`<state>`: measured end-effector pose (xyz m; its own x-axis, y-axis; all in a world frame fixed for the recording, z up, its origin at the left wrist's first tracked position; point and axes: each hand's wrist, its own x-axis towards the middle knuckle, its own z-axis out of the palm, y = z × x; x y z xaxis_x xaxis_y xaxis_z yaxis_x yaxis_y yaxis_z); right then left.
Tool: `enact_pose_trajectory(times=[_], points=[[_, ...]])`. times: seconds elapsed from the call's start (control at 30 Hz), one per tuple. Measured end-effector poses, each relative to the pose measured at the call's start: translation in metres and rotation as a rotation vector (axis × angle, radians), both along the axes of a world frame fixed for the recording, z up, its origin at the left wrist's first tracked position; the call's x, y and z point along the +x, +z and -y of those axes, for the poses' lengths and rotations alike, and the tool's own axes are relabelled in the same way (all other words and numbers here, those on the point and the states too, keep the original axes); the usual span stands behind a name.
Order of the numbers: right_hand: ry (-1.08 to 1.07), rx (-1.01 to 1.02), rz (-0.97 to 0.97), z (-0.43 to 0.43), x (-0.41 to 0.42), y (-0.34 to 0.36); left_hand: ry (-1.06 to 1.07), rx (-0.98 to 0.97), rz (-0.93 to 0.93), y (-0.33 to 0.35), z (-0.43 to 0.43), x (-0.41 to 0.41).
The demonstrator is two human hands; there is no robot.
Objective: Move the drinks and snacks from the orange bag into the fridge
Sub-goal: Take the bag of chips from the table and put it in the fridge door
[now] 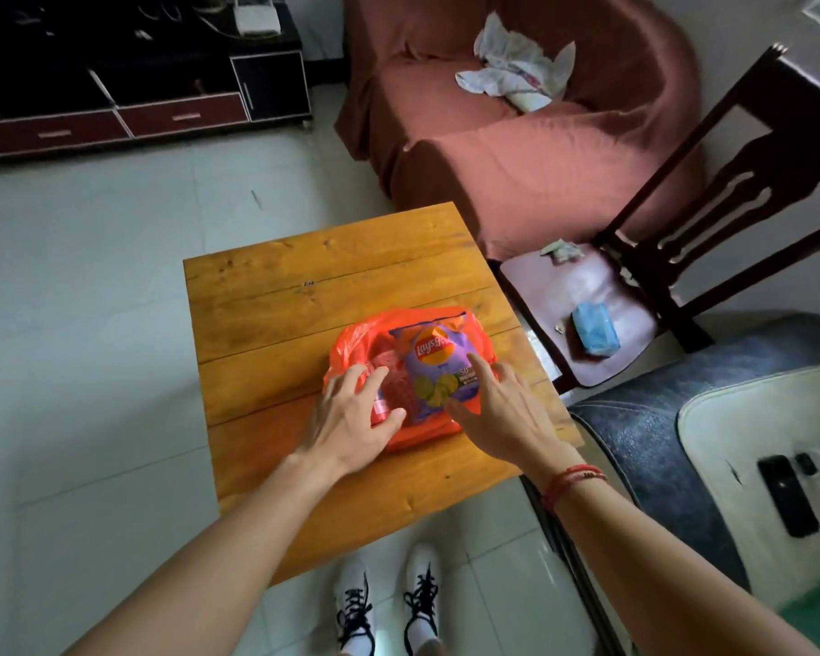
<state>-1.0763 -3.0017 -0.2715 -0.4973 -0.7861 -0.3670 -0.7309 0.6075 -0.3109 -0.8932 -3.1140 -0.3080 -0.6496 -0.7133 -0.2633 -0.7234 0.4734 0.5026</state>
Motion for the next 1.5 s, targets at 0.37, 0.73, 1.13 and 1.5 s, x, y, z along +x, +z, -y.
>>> enact_pose_trajectory(times=[0.37,0.73,1.13,1.5], points=[[-0.052,-0.021,0.204,0.07,-0.05,-0.059,0.244,0.38,-0.122,-0.07,0.036,-0.08],[-0.235,0.141,0.298,0.104,-0.101,-0.134,0.578,0.717,-0.08,-0.142,0.058,-0.127],[-0.381,0.06,0.554,0.103,-0.112,-0.161,0.795,0.884,-0.231,-0.165,0.062,-0.137],[-0.49,0.172,0.687,0.089,-0.095,-0.154,0.769,0.829,-0.279,-0.138,0.056,-0.114]])
